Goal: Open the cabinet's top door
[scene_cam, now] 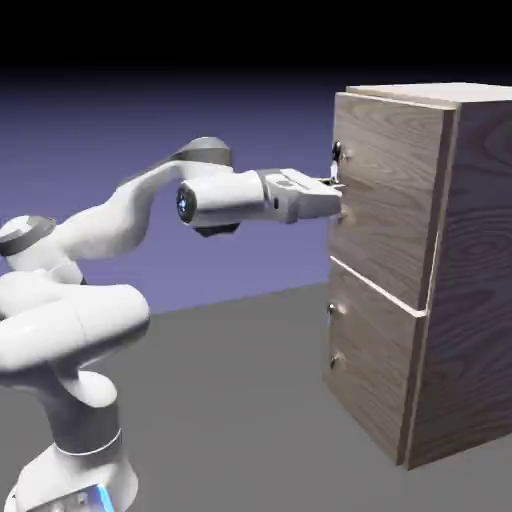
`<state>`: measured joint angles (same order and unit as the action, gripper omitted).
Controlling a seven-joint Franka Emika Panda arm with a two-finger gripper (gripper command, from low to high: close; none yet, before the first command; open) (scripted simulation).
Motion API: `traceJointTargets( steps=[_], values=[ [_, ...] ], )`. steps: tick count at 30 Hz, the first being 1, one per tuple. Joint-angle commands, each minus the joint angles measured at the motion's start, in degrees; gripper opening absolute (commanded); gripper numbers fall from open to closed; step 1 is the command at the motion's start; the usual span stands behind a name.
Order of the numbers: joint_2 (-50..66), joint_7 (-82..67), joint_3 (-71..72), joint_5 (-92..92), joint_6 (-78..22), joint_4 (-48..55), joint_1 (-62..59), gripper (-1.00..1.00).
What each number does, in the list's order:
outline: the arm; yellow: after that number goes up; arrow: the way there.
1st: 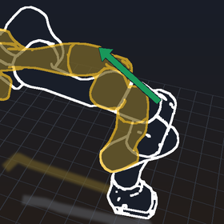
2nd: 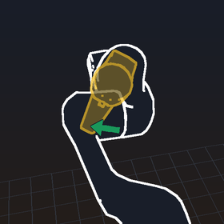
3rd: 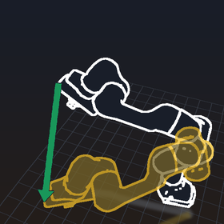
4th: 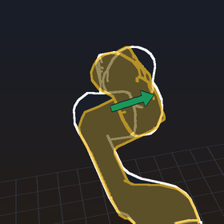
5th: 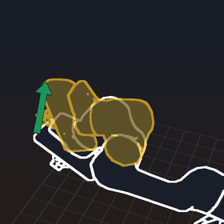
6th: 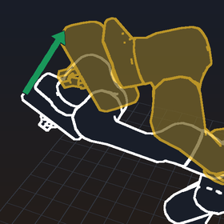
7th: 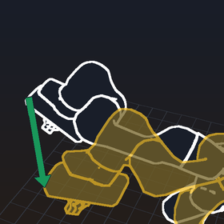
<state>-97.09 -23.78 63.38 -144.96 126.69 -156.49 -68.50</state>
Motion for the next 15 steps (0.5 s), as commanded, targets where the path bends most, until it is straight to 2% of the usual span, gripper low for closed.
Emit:
traceJointTargets(
  steps=[1, 8, 15],
  values=[
    [0.2, -1.2, -1.0, 0.1, -2.4, -1.5, 0.5, -1.0],
    [3.0, -8.6, -9.3, 3.0, -19.9, -9.7, 1.1, -1.0],
    [8.0, -15.2, -18.6, 9.8, -37.3, -13.8, -3.2, -1.0]
  ],
)
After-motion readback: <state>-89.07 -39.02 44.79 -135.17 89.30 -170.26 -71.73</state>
